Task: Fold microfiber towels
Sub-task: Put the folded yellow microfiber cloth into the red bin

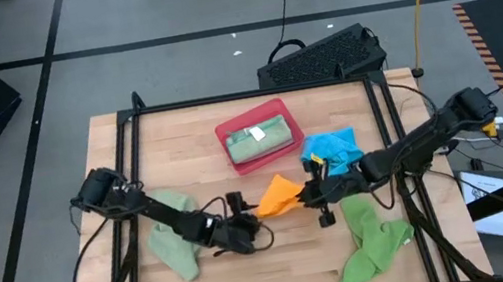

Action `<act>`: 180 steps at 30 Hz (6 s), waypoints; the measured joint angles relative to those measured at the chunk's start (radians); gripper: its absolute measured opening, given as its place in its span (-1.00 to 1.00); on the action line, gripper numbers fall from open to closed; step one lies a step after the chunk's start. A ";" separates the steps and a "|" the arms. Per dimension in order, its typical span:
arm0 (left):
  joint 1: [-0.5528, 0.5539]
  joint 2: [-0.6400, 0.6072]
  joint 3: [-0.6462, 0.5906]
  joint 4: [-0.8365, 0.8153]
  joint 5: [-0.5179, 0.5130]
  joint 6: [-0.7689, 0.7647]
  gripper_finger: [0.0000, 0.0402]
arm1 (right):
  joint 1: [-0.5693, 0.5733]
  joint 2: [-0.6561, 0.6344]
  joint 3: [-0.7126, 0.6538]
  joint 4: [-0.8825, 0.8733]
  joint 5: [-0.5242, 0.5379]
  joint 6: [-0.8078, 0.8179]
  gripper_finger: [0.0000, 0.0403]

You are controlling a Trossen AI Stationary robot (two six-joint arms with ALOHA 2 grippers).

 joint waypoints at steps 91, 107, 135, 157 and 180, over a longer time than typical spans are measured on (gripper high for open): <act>0.696 -0.514 -0.001 -0.353 0.188 0.182 -0.94 | -1.052 0.277 0.025 0.923 -1.046 -0.418 -0.96; 0.547 -0.417 -0.002 -0.308 0.218 0.004 -0.96 | -1.061 0.376 0.038 0.864 -1.130 -0.341 -0.96; 0.555 -0.353 0.001 -0.354 0.413 0.016 -0.90 | -1.038 0.343 0.008 0.590 -1.248 -0.051 -0.96; 0.739 -0.352 0.000 -0.392 0.719 0.240 -0.78 | -1.072 0.343 0.008 0.460 -1.262 -0.027 -0.96; 0.749 -0.483 -0.002 -0.446 0.501 0.094 -0.77 | -1.029 0.343 0.018 0.504 -0.970 -0.053 -0.78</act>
